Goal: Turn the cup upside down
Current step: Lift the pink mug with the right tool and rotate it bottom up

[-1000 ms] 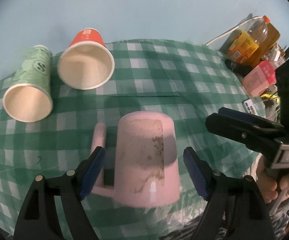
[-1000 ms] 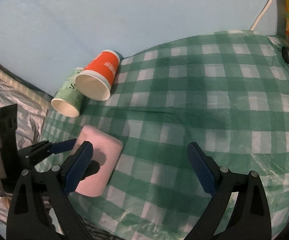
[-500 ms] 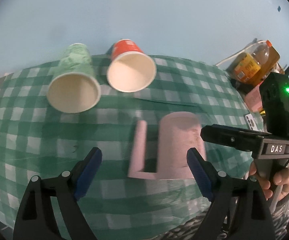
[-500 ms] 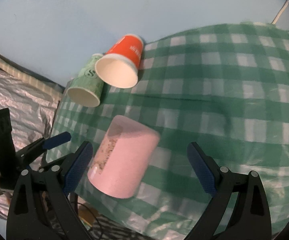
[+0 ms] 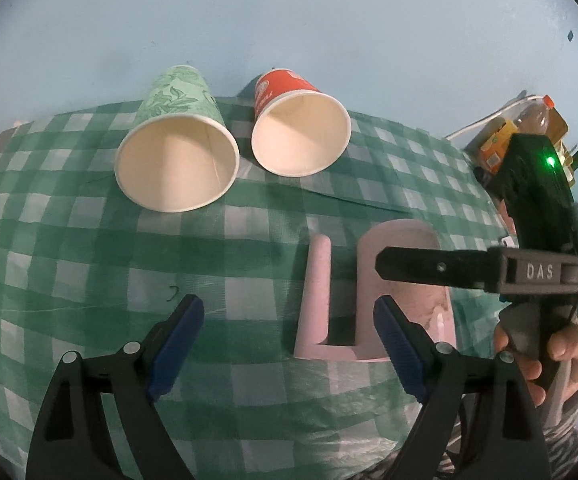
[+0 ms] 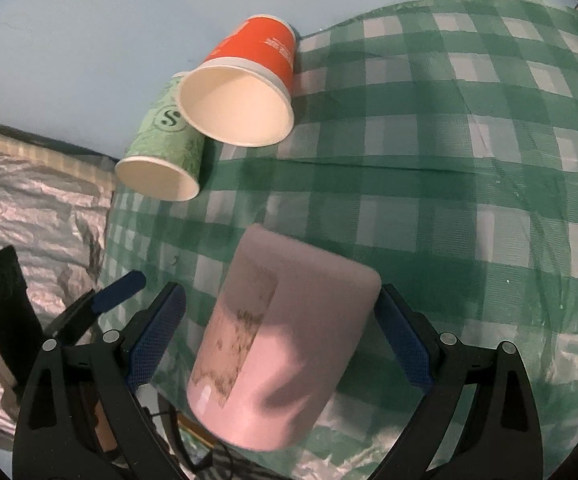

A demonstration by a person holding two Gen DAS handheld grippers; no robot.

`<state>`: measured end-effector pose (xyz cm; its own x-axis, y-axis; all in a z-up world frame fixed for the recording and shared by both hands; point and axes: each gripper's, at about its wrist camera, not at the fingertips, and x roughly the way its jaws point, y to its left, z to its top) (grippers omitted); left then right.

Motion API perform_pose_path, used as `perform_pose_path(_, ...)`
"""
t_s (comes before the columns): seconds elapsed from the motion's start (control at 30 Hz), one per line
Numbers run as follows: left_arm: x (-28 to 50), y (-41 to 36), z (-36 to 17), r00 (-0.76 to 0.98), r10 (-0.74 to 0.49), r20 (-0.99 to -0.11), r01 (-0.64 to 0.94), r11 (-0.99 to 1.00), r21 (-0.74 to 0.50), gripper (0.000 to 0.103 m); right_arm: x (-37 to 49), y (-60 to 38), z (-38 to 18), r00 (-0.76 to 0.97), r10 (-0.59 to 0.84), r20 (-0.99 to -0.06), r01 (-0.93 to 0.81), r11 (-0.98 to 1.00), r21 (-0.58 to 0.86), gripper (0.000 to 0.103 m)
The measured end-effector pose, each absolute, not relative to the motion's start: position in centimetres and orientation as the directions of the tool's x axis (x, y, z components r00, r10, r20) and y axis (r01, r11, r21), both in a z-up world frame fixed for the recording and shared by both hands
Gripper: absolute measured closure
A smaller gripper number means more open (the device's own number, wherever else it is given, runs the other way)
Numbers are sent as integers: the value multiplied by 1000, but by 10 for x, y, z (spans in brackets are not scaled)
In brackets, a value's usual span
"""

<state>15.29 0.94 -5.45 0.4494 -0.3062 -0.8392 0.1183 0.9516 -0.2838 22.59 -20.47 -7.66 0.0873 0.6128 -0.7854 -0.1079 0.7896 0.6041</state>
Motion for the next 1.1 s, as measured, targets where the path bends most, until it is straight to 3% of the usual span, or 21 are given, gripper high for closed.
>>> perform_pose_path(0.1, 154, 8, -56, 459, -302, -836, 127, 953, -275, 15, 228, -203, -81, 60, 620, -782, -89, 784, 615, 8)
perform_pose_path(0.27, 157, 8, -58, 461, -306, -833, 121, 952, -282, 15, 234, -208, -84, 48, 616, -786, -72, 787, 613, 22)
perform_pose_path(0.67, 152, 9, -48, 515, -280, -810, 112, 959, -261, 15, 225, -208, -66, 82, 668, -740, -191, 739, 646, 29)
perform_pose_path(0.87, 143, 14, -40, 556, -265, -788, 95, 962, -257, 15, 205, -205, -42, 198, 637, -745, -304, 762, 572, 30)
perform_pose_path(1.1, 131, 17, -34, 634, -181, -752, 49, 980, -194, 14, 174, -194, -13, 429, 533, -729, -425, 831, 358, 30)
